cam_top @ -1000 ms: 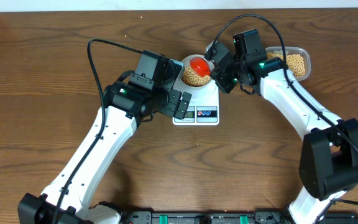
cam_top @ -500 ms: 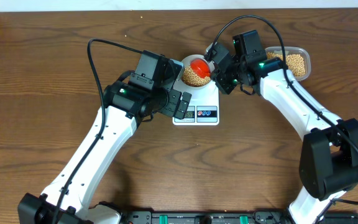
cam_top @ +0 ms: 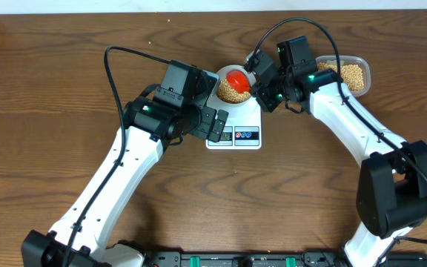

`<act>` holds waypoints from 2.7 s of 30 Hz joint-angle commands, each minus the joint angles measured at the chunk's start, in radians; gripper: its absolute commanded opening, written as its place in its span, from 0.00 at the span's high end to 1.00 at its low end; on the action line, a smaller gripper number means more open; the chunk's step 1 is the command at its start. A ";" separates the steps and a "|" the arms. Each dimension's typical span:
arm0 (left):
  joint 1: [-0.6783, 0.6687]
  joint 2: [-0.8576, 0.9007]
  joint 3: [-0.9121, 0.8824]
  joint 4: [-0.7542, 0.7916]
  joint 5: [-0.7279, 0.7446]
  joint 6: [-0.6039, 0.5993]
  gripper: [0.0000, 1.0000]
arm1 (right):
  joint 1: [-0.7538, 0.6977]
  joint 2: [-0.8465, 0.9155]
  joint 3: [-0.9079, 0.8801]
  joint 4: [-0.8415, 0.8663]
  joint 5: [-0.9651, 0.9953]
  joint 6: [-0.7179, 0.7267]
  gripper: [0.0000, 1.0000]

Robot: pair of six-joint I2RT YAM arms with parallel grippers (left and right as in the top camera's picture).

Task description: Scoop item into bowl and weigh 50g on scale

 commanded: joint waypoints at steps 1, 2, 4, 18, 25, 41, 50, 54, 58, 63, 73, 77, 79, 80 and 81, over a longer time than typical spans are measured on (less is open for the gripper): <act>0.004 -0.004 -0.010 0.000 -0.013 0.000 0.02 | 0.004 0.020 0.012 0.002 -0.018 0.036 0.99; 0.004 -0.004 -0.010 0.000 -0.013 0.000 0.02 | 0.004 0.020 0.012 0.002 -0.018 0.040 0.99; 0.004 -0.004 -0.010 0.000 -0.013 0.000 0.02 | 0.002 0.020 0.012 0.003 -0.019 0.052 0.99; 0.004 -0.004 -0.010 0.000 -0.013 0.000 0.02 | -0.066 0.019 0.013 0.014 -0.187 0.178 0.99; 0.004 -0.004 -0.010 0.000 -0.013 0.000 0.02 | -0.113 0.014 0.014 0.031 -0.315 0.204 0.99; 0.004 -0.004 -0.010 0.000 -0.013 0.000 0.02 | -0.142 -0.073 0.014 0.027 -0.397 0.230 0.99; 0.004 -0.004 -0.010 0.000 -0.013 0.000 0.02 | -0.187 -0.112 0.014 0.021 -0.491 0.237 0.99; 0.004 -0.004 -0.010 0.000 -0.013 0.000 0.02 | -0.201 -0.112 0.014 0.016 -0.528 0.237 0.99; 0.004 -0.004 -0.010 0.000 -0.013 0.000 0.02 | -0.205 -0.113 0.014 0.011 -0.535 0.238 0.99; 0.004 -0.004 -0.010 0.000 -0.013 0.000 0.02 | -0.211 -0.113 0.014 -0.003 -0.535 0.238 0.99; 0.004 -0.004 -0.010 0.000 -0.013 0.000 0.02 | -0.199 -0.112 0.013 -0.006 -0.442 0.224 0.99; 0.004 -0.004 -0.010 0.000 -0.013 0.000 0.02 | -0.162 -0.109 0.013 -0.009 -0.351 0.210 0.99; 0.004 -0.004 -0.010 0.000 -0.013 0.000 0.02 | -0.141 -0.109 0.012 -0.010 -0.298 0.209 0.99; 0.004 -0.004 -0.010 0.000 -0.013 0.000 0.02 | -0.132 -0.109 0.012 -0.010 -0.275 0.209 0.99; 0.004 -0.004 -0.010 0.000 -0.013 0.000 0.02 | -0.117 -0.109 0.012 -0.010 -0.241 0.196 0.99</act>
